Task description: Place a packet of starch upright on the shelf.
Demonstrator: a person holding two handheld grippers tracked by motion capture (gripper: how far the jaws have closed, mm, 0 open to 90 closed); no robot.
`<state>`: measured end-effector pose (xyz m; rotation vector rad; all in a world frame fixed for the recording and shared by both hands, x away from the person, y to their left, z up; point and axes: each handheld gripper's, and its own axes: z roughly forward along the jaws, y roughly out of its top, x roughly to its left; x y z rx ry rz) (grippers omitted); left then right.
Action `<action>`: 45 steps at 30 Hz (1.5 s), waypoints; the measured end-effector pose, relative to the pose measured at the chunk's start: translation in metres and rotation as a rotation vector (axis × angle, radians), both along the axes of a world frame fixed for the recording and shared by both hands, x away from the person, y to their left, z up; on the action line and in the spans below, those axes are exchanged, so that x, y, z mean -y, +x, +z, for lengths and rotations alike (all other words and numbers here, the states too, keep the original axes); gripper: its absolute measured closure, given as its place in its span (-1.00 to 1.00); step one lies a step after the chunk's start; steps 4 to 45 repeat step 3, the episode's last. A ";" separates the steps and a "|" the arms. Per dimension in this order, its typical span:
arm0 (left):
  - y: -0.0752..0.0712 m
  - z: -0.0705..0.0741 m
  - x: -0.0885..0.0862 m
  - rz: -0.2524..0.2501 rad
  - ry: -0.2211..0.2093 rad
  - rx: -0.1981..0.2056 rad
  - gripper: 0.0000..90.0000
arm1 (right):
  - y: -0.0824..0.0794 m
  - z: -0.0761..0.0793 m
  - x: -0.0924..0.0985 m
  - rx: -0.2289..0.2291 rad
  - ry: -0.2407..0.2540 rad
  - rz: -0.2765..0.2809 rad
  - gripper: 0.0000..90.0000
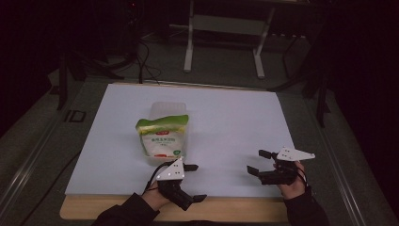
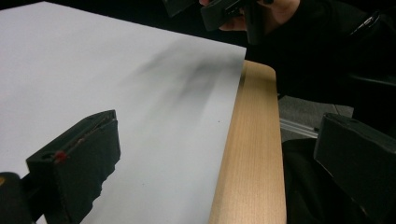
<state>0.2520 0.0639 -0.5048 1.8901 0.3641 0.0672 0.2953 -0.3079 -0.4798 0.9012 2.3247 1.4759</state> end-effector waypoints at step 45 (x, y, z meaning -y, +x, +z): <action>0.001 0.000 0.000 0.007 0.002 0.001 -0.98 | 0.000 0.000 0.000 0.001 0.002 -0.003 -0.70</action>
